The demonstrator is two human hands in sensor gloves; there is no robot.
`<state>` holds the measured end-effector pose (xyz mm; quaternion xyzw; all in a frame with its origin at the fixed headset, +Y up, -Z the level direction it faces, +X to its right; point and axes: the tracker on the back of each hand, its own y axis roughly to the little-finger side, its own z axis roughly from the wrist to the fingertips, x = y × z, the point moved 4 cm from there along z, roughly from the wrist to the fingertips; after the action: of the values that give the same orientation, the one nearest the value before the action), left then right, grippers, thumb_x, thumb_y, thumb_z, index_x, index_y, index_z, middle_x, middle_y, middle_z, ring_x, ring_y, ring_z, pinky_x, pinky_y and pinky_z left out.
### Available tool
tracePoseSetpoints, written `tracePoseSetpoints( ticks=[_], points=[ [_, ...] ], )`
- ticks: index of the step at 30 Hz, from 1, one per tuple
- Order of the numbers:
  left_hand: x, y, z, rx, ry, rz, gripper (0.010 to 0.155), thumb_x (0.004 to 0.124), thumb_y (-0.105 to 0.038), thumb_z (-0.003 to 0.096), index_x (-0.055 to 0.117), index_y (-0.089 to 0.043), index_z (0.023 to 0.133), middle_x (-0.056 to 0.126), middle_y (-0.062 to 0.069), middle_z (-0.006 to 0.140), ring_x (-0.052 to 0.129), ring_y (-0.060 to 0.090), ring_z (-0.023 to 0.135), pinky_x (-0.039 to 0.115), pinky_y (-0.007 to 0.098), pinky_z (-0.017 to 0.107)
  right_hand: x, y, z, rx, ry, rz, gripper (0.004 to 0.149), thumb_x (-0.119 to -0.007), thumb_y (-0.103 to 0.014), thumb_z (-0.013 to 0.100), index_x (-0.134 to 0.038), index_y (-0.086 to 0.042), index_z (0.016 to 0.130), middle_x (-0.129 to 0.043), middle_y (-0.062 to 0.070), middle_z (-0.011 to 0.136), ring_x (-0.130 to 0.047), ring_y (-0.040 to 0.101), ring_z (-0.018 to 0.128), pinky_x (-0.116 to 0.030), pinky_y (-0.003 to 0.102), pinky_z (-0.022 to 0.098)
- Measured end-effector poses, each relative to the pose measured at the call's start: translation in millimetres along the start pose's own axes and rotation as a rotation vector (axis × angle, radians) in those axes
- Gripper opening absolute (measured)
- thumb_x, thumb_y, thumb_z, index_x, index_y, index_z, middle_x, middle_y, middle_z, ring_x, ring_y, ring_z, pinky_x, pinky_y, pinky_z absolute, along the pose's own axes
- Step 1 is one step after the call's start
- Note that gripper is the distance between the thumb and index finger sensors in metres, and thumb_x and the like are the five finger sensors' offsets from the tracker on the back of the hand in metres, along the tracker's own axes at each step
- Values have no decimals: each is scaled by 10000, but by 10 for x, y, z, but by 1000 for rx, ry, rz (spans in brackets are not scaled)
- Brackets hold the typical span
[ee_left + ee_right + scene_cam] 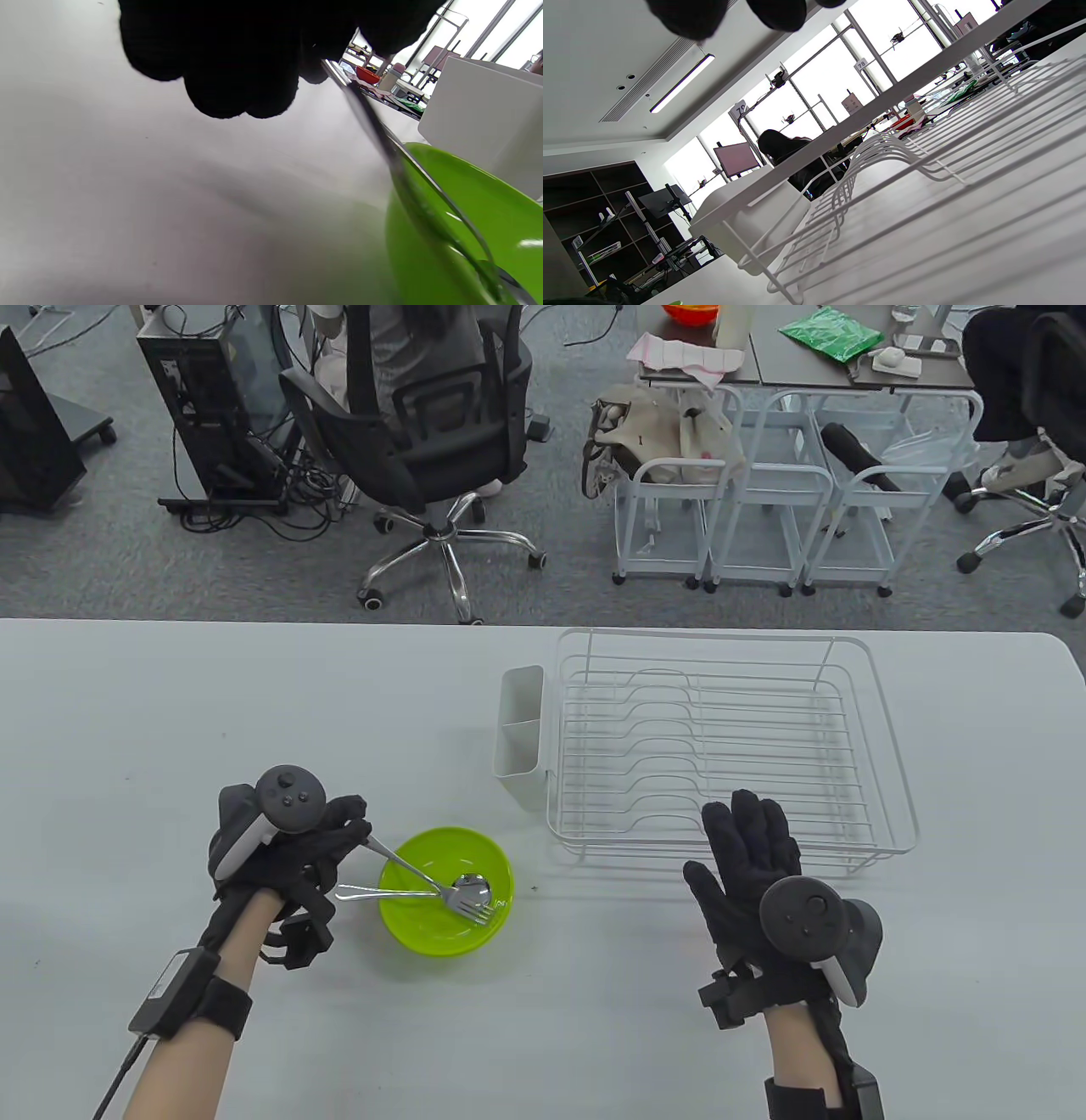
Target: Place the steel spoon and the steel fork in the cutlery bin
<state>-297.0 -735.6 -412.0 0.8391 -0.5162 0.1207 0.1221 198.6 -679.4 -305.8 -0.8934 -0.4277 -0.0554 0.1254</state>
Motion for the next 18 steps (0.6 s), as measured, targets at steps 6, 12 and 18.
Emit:
tracePoseSetpoints(
  ticks=[6, 12, 18],
  points=[
    [37, 94, 55, -5, 59, -153, 491, 654, -475, 553, 810, -296, 982, 1027, -17, 759, 1006, 227, 590, 871, 360, 457, 10, -14, -1, 8, 5, 4, 687, -659, -467, 510, -510, -192, 1122, -331, 136, 1182, -207, 423, 1092, -267, 615, 725],
    [21, 174, 46, -3, 118, -288, 402, 725, -401, 547, 862, -277, 904, 1044, -68, 689, 1033, 189, 526, 898, 336, 412, 19, -21, -2, 14, 9, 7, 687, -659, -467, 510, -510, -192, 1122, -328, 135, 1183, -208, 422, 1093, -268, 616, 725],
    [-105, 136, -27, 33, 100, -298, 395, 732, -391, 540, 880, -257, 882, 1064, -72, 675, 1054, 182, 503, 920, 320, 384, 26, -14, -4, 9, 11, 12, 687, -659, -466, 510, -511, -191, 1122, -327, 135, 1183, -208, 423, 1093, -268, 617, 725]
  ],
)
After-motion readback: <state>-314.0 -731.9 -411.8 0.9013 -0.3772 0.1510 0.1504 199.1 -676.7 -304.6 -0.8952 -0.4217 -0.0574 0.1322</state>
